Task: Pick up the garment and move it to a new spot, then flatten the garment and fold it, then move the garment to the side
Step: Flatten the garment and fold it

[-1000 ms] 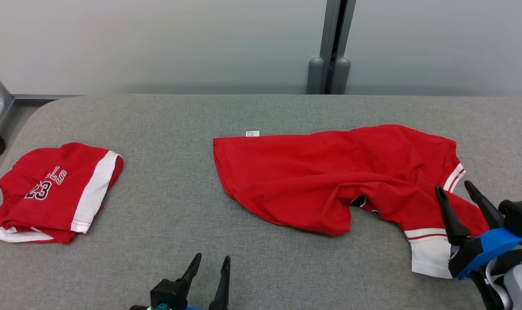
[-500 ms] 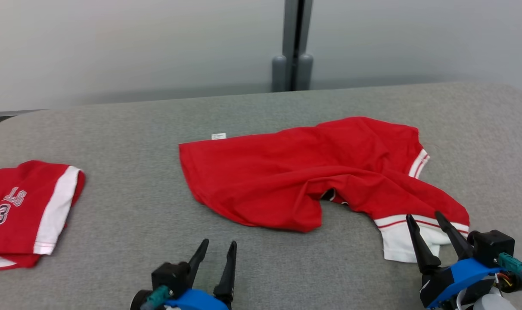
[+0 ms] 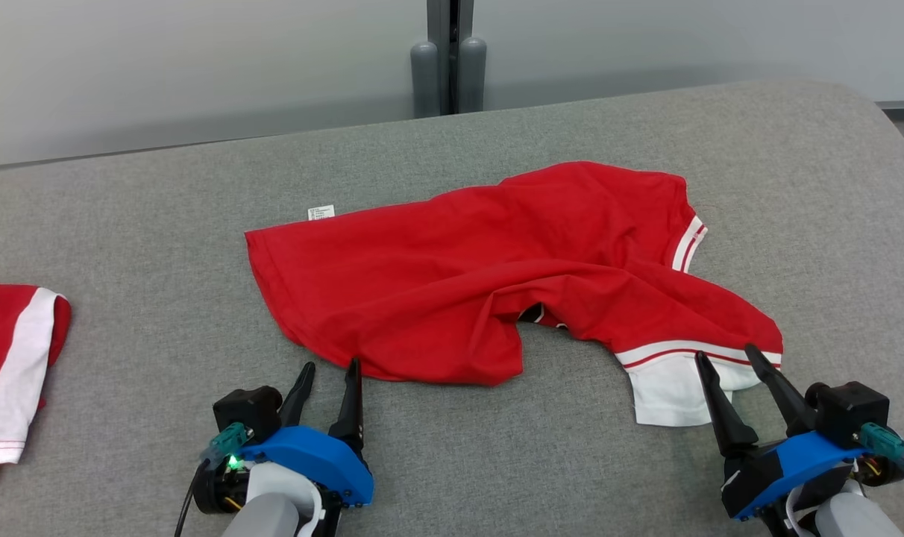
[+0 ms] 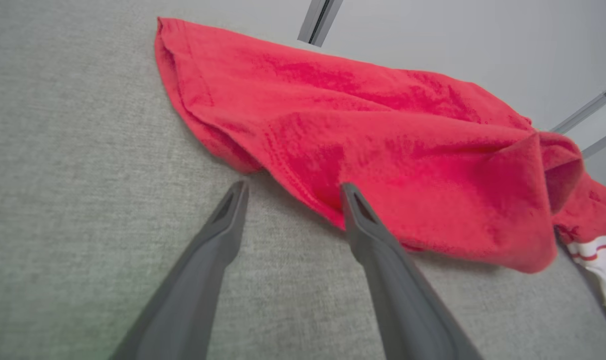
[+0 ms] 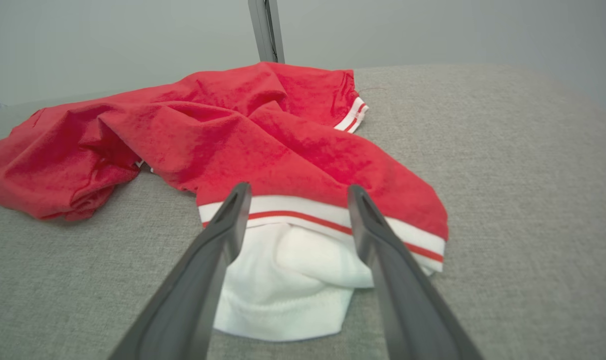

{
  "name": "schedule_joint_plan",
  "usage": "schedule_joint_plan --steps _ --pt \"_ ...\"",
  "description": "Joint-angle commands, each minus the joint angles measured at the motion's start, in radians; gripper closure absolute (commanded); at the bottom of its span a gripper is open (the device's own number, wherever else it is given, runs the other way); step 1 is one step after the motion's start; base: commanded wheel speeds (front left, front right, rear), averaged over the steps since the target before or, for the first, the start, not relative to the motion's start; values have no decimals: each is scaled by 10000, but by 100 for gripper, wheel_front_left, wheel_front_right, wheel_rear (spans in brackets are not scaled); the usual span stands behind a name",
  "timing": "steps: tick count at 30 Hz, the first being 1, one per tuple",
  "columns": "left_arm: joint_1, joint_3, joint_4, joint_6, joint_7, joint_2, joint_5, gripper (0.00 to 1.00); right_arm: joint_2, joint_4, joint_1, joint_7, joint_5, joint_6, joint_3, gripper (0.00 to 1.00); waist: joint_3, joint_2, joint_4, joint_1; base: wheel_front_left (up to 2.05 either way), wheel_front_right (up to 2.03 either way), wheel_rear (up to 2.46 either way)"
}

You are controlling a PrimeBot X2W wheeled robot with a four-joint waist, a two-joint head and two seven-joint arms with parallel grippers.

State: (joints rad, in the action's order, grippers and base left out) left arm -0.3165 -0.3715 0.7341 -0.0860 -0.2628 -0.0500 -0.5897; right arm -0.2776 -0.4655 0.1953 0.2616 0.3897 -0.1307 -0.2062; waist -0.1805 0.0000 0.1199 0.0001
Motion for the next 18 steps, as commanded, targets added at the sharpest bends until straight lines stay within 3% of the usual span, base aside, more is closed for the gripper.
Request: schedule_joint_plan --steps 1,4,9,13,14,15,16,17,18 --pt "-311 -35 312 25 -30 -9 41 0 -34 42 82 45 38 1 -11 0 -67 0 15 -1 0 0 0" --pt "-562 -188 1030 99 -3 -15 -262 0 -3 27 165 45 72 0 -61 0 -175 0 57 -1 0 0 0" --pt "-1053 -533 1403 -132 -1 8 -861 0 68 -37 331 45 147 0 -209 0 -340 0 102 -1 0 0 0" --pt "-1499 -778 1591 -167 -4 15 -676 0 69 -75 479 47 142 1 -324 0 -427 0 128 -1 0 0 0" --pt "-1605 -758 1547 -168 -6 11 -566 15 78 -95 492 47 153 0 -337 0 -426 0 130 -1 0 0 0" --pt "-1658 -755 1502 -187 -7 8 -487 57 94 -119 498 45 158 0 -352 0 -411 0 134 -1 0 0 0" --pt "-1712 -707 1431 -189 -9 3 -390 91 104 -141 491 45 170 0 -367 0 -380 0 133 -1 0 0 0" --pt "-1759 -650 1346 -197 -12 -5 -239 100 106 -162 485 46 194 1 -379 0 -344 0 130 -1 0 0 0" --pt "-1763 -551 1229 -209 -18 -8 -105 100 106 -186 475 47 210 0 -386 0 -294 0 123 -1 0 0 0"
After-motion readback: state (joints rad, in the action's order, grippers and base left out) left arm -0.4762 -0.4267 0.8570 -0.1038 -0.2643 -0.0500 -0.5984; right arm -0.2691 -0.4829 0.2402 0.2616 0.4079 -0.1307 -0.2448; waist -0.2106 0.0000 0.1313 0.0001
